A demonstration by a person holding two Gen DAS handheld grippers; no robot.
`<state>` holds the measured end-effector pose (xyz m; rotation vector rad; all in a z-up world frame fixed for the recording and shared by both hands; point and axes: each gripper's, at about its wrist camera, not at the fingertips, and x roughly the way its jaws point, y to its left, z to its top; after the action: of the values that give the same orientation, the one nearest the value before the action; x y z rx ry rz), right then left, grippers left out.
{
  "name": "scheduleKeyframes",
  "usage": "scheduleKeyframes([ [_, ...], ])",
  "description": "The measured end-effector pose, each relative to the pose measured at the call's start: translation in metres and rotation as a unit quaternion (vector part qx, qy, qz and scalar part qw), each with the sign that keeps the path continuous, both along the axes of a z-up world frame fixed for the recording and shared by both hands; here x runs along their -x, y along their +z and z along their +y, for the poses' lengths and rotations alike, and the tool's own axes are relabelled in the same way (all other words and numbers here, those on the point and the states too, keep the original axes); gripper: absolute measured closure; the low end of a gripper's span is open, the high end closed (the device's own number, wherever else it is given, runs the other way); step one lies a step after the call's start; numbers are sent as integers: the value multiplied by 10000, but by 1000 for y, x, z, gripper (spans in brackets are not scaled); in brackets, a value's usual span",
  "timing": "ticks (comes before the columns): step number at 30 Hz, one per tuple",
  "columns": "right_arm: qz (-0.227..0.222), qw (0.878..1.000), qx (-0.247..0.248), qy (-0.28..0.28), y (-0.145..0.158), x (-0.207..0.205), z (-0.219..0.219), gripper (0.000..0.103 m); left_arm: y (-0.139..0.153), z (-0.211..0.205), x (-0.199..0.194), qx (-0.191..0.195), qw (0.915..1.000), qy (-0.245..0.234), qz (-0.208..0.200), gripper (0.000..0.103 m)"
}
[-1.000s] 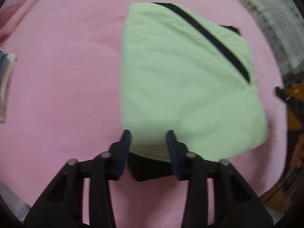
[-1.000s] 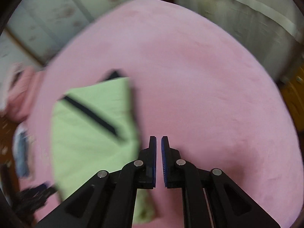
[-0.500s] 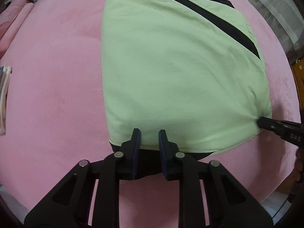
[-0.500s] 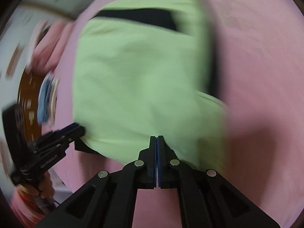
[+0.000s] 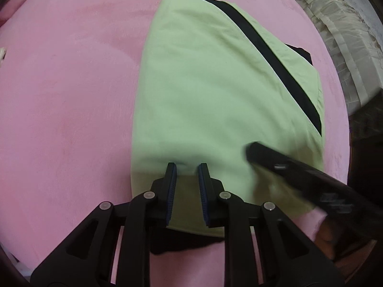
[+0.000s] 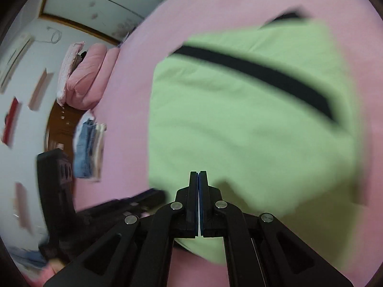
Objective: Fold large clothes
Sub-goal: 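Press and smooth the green bundle flat with both closed tools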
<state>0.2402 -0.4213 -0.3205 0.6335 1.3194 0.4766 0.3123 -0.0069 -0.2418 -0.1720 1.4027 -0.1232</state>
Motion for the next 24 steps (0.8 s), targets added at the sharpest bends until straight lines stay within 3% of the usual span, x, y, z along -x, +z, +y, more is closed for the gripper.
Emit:
scheduleKeyframes([
  [1,5,9998,176,118,-4,-12,21,103,-2,1,-1,-109,9999,-66,-17,87],
  [3,-168,9990,329,258,-15,-17,22,103,-2,0,-1,-118,9999,-74,-17,87],
  [5,-317,9973,660,-68,-17,-15,-6,103,-3,8,-4,-62,10000,18,-51,87],
  [7,-459,9824,1697,-637,-26,-24,-40,103,-6,22,-5,-126,9999,54,-69,92],
  [10,-171,9759,1852,-1142,-26,-16,-85,103,-7,22,-14,-88,9997,193,-73,95],
  [12,-230,9699,2175,-1073,-18,-11,-87,103,6,17,-19,-195,9990,25,-407,95],
  [13,-459,9720,2089,-974,-10,-11,-79,103,11,11,-25,-165,9982,-90,-577,95],
  [15,-839,9866,1180,-750,-4,-16,-60,103,11,5,-39,160,9975,-187,-669,95],
  [17,-814,9954,149,-484,-9,-24,-37,103,0,-1,-60,425,9975,-134,-549,95],
  [18,-721,9964,-141,-428,-17,-30,-24,103,-9,-4,-75,449,9977,-80,-501,95],
  [20,-454,9983,-213,-292,-38,-48,8,103,-20,-11,-98,324,9977,-84,-583,95],
  [21,-418,9990,53,-112,-45,-58,24,103,-22,-12,-109,145,9976,-105,-673,95],
  [24,-692,9968,412,-14,-49,-69,30,103,-30,-10,-122,-110,9956,-238,-903,96],
])
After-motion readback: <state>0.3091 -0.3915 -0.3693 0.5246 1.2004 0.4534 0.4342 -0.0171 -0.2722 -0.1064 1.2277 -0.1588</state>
